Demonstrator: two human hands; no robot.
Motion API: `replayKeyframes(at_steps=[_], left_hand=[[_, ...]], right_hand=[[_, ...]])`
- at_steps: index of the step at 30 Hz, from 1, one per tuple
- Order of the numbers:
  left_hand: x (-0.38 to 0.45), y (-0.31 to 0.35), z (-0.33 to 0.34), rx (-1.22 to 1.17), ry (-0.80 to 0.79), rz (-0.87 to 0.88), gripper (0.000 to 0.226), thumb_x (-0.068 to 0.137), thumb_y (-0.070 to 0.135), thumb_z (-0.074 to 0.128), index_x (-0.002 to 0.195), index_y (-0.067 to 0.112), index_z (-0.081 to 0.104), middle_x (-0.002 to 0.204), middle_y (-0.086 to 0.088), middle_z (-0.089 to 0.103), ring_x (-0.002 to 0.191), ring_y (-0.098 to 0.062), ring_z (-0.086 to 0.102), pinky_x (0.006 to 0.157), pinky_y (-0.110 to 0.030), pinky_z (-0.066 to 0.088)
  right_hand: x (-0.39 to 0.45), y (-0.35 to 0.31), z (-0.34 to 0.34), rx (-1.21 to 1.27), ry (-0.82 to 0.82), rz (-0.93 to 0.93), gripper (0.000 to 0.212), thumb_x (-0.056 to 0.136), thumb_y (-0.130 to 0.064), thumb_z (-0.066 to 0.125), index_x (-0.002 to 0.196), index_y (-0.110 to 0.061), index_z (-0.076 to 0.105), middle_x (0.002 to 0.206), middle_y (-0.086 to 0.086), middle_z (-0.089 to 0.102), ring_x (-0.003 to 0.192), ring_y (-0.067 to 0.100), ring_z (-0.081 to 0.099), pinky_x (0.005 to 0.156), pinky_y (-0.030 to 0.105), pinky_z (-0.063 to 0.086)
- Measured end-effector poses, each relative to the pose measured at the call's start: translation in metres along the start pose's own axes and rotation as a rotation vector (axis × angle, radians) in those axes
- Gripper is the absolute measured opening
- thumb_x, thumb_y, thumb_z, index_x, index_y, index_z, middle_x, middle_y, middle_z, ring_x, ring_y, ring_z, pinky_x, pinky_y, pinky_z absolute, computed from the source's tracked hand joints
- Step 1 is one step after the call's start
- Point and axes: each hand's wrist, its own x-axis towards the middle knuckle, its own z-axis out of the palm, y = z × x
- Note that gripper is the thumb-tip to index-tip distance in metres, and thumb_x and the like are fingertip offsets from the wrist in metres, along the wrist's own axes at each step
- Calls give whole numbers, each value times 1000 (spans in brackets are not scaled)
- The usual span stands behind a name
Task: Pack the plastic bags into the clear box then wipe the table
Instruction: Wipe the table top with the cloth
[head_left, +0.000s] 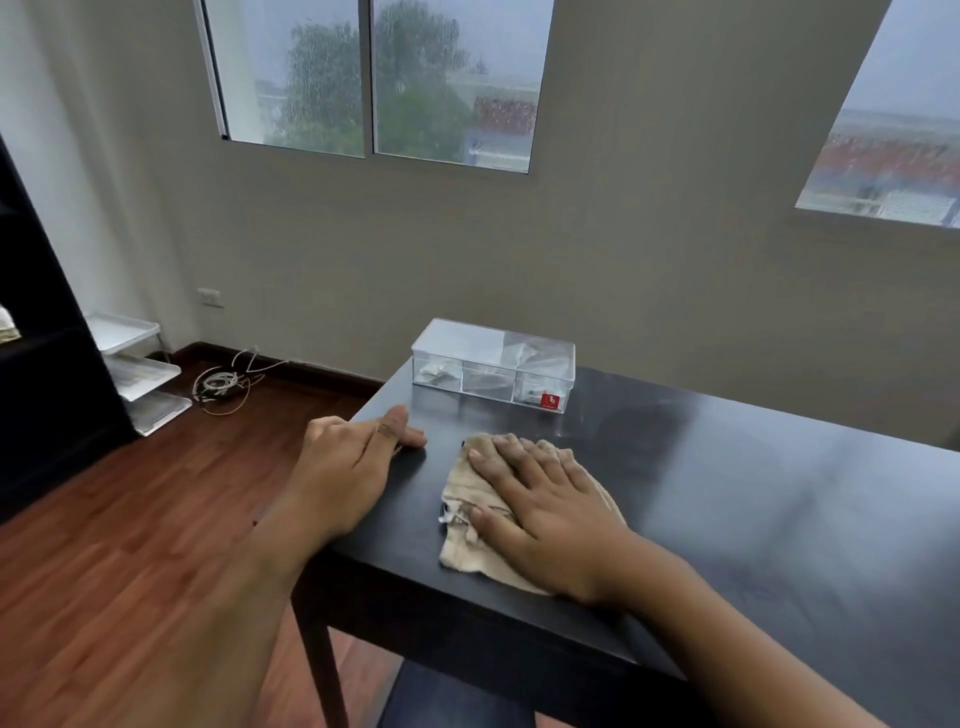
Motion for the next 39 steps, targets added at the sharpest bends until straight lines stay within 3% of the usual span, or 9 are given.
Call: replayKeyframes(at_steps=[2, 5, 9, 16, 20, 23, 26, 31, 39], left_hand=[[0, 0, -1, -57, 4, -21, 58, 104, 54, 27, 96, 34, 81, 98, 31, 74, 105, 24, 54, 115, -35, 31], [-2, 1, -2, -137, -2, -24, 48, 107, 44, 36, 99, 29, 81, 101, 23, 77, 108, 8, 65, 109, -32, 44], [-4, 0, -3, -134, -36, 8, 40, 107, 38, 40, 100, 32, 79, 102, 24, 76, 104, 7, 66, 101, -31, 50], [-7, 4, -2, 25, -118, 158, 30, 103, 39, 48, 121, 30, 71, 119, 21, 70, 114, 4, 61, 102, -25, 46], [-8, 4, 1, 124, -192, 196, 40, 102, 50, 38, 120, 33, 69, 125, 24, 66, 120, 3, 57, 108, -29, 42], [-8, 8, 2, 129, -201, 186, 39, 103, 49, 37, 120, 34, 69, 128, 24, 64, 121, 2, 57, 109, -33, 42], [-9, 13, 3, 130, -194, 162, 35, 105, 43, 39, 120, 32, 69, 127, 22, 64, 119, -2, 59, 108, -36, 44], [-15, 21, 5, 135, -195, 128, 50, 97, 54, 30, 121, 32, 69, 131, 20, 63, 122, -6, 59, 109, -36, 44], [-37, 39, 19, 190, -231, 193, 35, 104, 45, 39, 130, 37, 61, 139, 25, 55, 128, 0, 50, 108, -24, 33]], right_hand=[[17, -15, 4, -5, 47, 61, 70, 100, -68, 15, 162, -40, -4, 172, -3, -8, 157, 21, -14, 126, 46, -11], [36, -43, 10, 35, 56, 94, 75, 99, -70, 15, 163, -35, -1, 172, 5, -8, 157, 30, -13, 124, 53, -11], [22, -46, 13, 36, 81, -6, 75, 96, -75, 14, 162, -40, 0, 173, -1, -7, 158, 23, -14, 125, 48, -13], [-44, 15, 0, -4, 42, 75, 78, 84, -83, 3, 156, -56, -3, 170, -19, -10, 156, 10, -15, 126, 40, -10], [-51, 54, -9, 24, 46, 240, 70, 91, -76, 11, 157, -56, -1, 171, -18, -6, 157, 13, -11, 126, 40, -8], [-36, 52, -5, -19, 95, 283, 68, 94, -73, 12, 158, -51, 3, 171, -13, 4, 158, 22, -1, 126, 49, 0], [-11, 30, -3, -20, 116, 257, 68, 96, -70, 16, 159, -47, 9, 171, -8, 10, 157, 29, 7, 124, 55, 4], [9, 11, 0, 41, 137, 213, 66, 98, -66, 21, 160, -43, 15, 171, -8, 14, 156, 29, 9, 123, 57, 1], [-77, 38, 2, 24, 136, 94, 66, 92, -81, 15, 154, -61, 5, 168, -29, 1, 156, 7, -8, 126, 41, -8]])
